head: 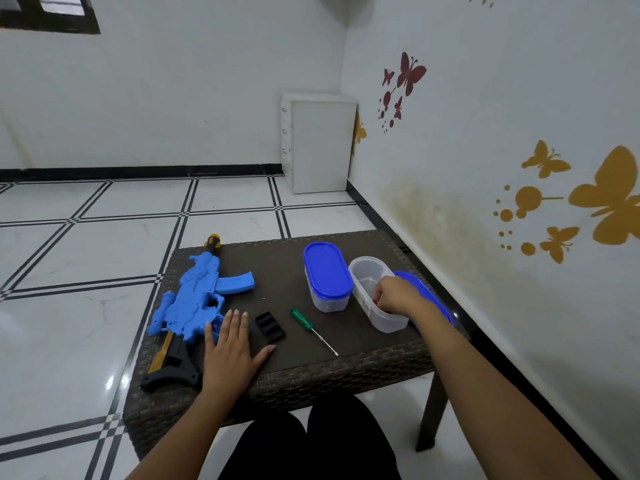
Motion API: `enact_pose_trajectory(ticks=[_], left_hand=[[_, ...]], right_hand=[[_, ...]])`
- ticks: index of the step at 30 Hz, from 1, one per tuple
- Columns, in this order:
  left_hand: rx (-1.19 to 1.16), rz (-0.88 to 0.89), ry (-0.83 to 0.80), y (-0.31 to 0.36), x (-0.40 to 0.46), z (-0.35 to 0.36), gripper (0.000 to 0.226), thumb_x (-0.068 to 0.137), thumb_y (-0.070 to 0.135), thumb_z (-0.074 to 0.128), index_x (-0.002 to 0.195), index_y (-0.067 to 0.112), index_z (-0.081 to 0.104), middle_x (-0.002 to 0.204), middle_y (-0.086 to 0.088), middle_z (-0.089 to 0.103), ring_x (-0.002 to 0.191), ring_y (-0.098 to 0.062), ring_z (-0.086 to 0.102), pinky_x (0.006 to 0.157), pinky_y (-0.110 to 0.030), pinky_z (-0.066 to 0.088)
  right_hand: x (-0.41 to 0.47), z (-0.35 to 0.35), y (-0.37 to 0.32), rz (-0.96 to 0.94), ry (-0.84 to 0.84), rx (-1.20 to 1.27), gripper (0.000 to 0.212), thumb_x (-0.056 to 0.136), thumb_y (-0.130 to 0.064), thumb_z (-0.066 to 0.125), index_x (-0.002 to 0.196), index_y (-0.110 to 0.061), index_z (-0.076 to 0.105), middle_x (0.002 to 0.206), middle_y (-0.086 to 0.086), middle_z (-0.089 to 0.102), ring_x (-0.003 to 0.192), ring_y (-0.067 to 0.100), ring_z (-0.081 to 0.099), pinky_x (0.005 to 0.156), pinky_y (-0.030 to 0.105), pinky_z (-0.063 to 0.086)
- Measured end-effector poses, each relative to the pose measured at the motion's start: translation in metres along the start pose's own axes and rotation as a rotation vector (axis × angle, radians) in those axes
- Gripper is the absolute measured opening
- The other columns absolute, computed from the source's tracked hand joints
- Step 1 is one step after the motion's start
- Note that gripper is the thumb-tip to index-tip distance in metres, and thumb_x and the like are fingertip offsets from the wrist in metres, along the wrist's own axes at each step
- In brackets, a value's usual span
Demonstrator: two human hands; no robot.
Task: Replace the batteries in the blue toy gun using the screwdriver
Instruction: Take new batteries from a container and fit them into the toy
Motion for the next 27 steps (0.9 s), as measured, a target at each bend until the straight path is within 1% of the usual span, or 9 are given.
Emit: enact_pose_trajectory(ticks=[3, 6, 8, 11, 15, 17, 20, 24, 27], left_hand=[[0.032, 0.026, 0.008, 0.001, 0.0, -0.001, 0.103, 0.085, 0.072, -0.004, 0.122, 0.002, 0.061, 0.126, -0.016, 0.06, 0.121, -0.029, 0.055, 0.113, -0.04, -0.015], [0.071, 0.067, 0.026, 0.006, 0.003, -0.005, 0.096, 0.09, 0.066, -0.002, 0.117, 0.001, 0.064, 0.122, -0.019, 0.062, 0.117, -0.032, 0.058, 0.114, -0.041, -0.012], [0.077, 0.088, 0.079, 0.016, 0.006, -0.013, 0.092, 0.092, 0.063, 0.002, 0.112, 0.002, 0.067, 0.118, -0.019, 0.065, 0.113, -0.033, 0.061, 0.115, -0.044, -0.001], [0.034, 0.124, 0.112, 0.045, 0.008, -0.027, 0.091, 0.092, 0.063, 0.001, 0.106, 0.006, 0.071, 0.115, -0.015, 0.067, 0.11, -0.029, 0.063, 0.102, -0.051, 0.037], [-0.05, 0.278, 0.13, 0.103, 0.012, -0.041, 0.085, 0.092, 0.063, 0.002, 0.111, 0.012, 0.068, 0.123, -0.013, 0.063, 0.111, -0.026, 0.063, 0.088, -0.045, 0.051], [-0.055, 0.405, 0.156, 0.134, 0.013, -0.04, 0.079, 0.094, 0.06, 0.005, 0.108, 0.015, 0.069, 0.121, -0.01, 0.065, 0.103, -0.021, 0.067, 0.081, -0.037, 0.055], [-0.171, 0.518, 0.244, 0.178, 0.01, -0.042, 0.064, 0.097, 0.056, 0.017, 0.113, 0.016, 0.064, 0.119, -0.004, 0.064, 0.103, -0.016, 0.065, 0.082, -0.028, 0.053], [-0.462, 0.253, -0.002, 0.206, 0.022, -0.027, 0.044, 0.095, 0.049, 0.038, 0.114, 0.014, 0.056, 0.113, -0.004, 0.058, 0.096, -0.013, 0.057, 0.075, -0.024, 0.043], [-0.644, 0.104, -0.126, 0.213, 0.034, -0.021, 0.046, 0.095, 0.048, 0.04, 0.112, 0.01, 0.059, 0.115, -0.009, 0.062, 0.097, -0.017, 0.06, 0.08, -0.029, 0.046]], right_hand=[[0.003, 0.0, 0.001, -0.02, -0.039, -0.017, 0.02, 0.085, -0.013, 0.052, 0.099, -0.01, 0.066, 0.1, 0.011, 0.067, 0.092, 0.027, 0.062, 0.085, 0.039, 0.054], [0.005, 0.005, 0.005, -0.03, -0.029, 0.005, 0.02, 0.086, -0.015, 0.052, 0.1, -0.013, 0.066, 0.101, 0.009, 0.066, 0.092, 0.024, 0.061, 0.085, 0.037, 0.054], [0.004, 0.004, 0.009, -0.024, 0.02, 0.068, 0.019, 0.085, -0.013, 0.056, 0.1, -0.015, 0.066, 0.096, 0.005, 0.066, 0.087, 0.02, 0.061, 0.08, 0.034, 0.055], [-0.003, -0.012, 0.024, -0.002, 0.208, 0.224, 0.024, 0.083, -0.008, 0.059, 0.104, -0.017, 0.066, 0.097, 0.003, 0.065, 0.088, 0.02, 0.062, 0.073, 0.032, 0.052], [-0.028, -0.025, 0.06, 0.091, 0.494, 0.425, 0.023, 0.09, -0.009, 0.049, 0.108, -0.011, 0.065, 0.11, 0.009, 0.066, 0.097, 0.025, 0.061, 0.081, 0.034, 0.05], [-0.034, -0.014, 0.072, 0.133, 0.472, 0.358, 0.027, 0.094, -0.012, 0.046, 0.117, -0.009, 0.06, 0.119, 0.01, 0.063, 0.105, 0.026, 0.06, 0.086, 0.033, 0.047], [-0.033, 0.015, 0.085, 0.138, 0.25, 0.195, 0.041, 0.095, -0.029, 0.048, 0.13, -0.007, 0.049, 0.139, 0.015, 0.047, 0.125, 0.029, 0.047, 0.102, 0.038, 0.04], [-0.033, 0.047, 0.099, 0.157, 0.074, 0.089, 0.073, 0.09, -0.054, 0.045, 0.145, -0.011, 0.023, 0.156, 0.014, 0.015, 0.145, 0.031, 0.012, 0.114, 0.046, 0.022], [-0.031, 0.044, 0.1, 0.087, 0.165, -0.067, 0.059, 0.093, -0.051, 0.04, 0.136, -0.011, 0.034, 0.141, 0.016, 0.04, 0.13, 0.03, 0.04, 0.101, 0.041, 0.042]])
Point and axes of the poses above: each hand's wrist, its own x-axis towards the middle knuckle, its own z-axis out of the palm, y = z × x, the point moved 4 cm from there along x, towards the middle knuckle
